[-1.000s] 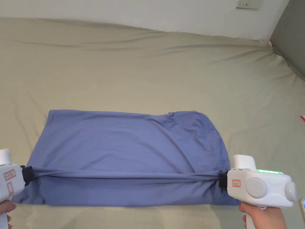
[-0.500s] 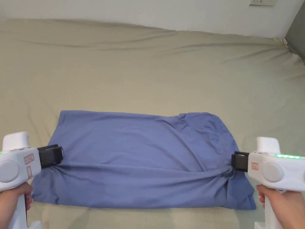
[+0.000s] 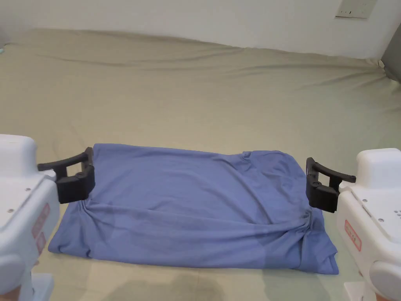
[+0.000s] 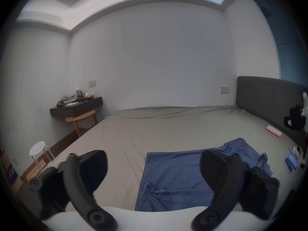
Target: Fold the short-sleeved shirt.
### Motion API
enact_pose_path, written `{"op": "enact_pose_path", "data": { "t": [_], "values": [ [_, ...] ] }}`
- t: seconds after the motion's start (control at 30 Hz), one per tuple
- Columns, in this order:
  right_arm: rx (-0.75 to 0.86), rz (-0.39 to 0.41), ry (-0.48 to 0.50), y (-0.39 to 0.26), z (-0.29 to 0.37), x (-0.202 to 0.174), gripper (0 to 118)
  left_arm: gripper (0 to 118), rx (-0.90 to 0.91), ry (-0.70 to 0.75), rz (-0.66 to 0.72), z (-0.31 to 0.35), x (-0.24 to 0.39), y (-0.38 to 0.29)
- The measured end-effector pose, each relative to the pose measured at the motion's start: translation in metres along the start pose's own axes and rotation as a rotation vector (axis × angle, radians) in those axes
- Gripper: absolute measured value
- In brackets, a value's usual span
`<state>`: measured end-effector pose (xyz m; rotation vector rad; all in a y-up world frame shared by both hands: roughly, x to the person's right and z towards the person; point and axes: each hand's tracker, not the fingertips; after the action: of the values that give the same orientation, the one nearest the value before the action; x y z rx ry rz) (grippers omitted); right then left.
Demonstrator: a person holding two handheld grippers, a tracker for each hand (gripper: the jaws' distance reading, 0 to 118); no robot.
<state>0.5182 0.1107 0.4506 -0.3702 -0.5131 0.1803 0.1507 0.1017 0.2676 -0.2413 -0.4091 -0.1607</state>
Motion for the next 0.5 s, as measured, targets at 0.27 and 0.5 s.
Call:
{"op": "enact_pose_path", "data": {
  "t": [0.27, 0.5],
  "values": [
    [-0.035, 0.045, 0.034, -0.021, 0.011, -0.014, 2, 0, -0.086, -0.006, -0.209, -0.005, 0.022, -0.036],
    [-0.068, 0.034, 0.004, -0.034, 0.019, 0.0, 2, 0, -0.349, -0.041, 0.002, -0.042, -0.01, -0.085]
  ]
}}
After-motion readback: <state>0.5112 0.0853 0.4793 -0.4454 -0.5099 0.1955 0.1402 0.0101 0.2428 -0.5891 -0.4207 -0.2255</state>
